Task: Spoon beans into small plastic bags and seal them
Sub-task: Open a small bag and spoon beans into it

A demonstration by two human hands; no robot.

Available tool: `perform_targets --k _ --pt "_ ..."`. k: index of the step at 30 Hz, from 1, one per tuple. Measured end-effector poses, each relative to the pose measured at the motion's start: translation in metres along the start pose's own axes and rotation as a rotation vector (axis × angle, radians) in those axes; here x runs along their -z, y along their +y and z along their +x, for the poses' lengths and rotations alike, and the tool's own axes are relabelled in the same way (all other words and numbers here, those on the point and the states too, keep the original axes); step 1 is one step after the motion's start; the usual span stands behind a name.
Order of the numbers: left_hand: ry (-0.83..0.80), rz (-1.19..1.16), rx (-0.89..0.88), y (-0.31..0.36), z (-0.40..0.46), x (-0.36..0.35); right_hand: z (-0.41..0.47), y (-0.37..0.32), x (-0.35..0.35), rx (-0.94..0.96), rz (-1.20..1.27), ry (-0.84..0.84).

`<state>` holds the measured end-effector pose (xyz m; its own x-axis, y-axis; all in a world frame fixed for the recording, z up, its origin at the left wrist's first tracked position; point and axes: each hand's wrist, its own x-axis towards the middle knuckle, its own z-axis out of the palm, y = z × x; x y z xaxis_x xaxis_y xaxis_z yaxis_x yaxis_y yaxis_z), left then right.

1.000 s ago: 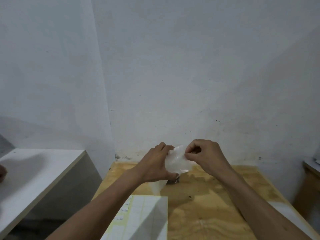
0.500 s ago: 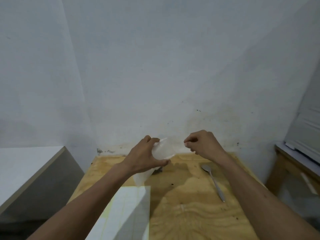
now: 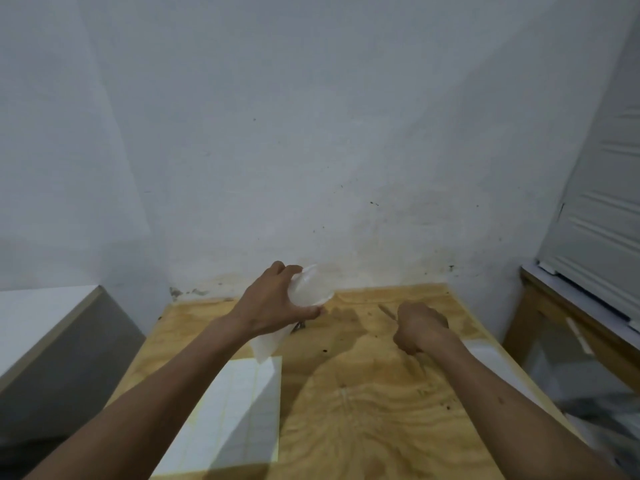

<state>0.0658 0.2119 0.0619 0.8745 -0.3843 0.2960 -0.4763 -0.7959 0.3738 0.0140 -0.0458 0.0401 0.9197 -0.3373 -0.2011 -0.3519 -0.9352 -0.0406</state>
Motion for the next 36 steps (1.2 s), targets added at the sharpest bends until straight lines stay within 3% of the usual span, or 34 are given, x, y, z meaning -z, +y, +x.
perform_targets --k 3,7,15,18,26,28,31,36 --pt "-0.005 -0.003 0.015 -0.006 -0.004 0.006 -0.001 -0.010 0.010 0.032 0.072 0.157" --pt "0.020 -0.007 0.064 -0.020 -0.005 0.015 0.004 -0.030 0.036 0.126 0.484 0.250" --pt "0.023 -0.071 0.282 -0.071 -0.013 0.042 0.009 -0.074 0.065 0.239 1.208 0.089" --pt "-0.024 -0.106 0.362 -0.089 -0.019 0.045 0.014 -0.092 0.054 0.298 1.170 0.179" --pt "-0.237 -0.225 0.453 -0.099 -0.017 0.026 0.031 -0.124 0.009 0.382 0.554 0.365" --pt "-0.235 -0.320 0.496 -0.097 -0.013 0.021 0.035 -0.128 0.002 0.328 0.590 0.326" --pt "-0.237 -0.422 0.521 -0.096 -0.011 0.016 0.040 -0.129 -0.007 0.179 0.843 0.208" --pt "-0.230 -0.435 0.519 -0.101 -0.013 0.019 0.050 -0.117 -0.008 0.004 1.139 0.073"
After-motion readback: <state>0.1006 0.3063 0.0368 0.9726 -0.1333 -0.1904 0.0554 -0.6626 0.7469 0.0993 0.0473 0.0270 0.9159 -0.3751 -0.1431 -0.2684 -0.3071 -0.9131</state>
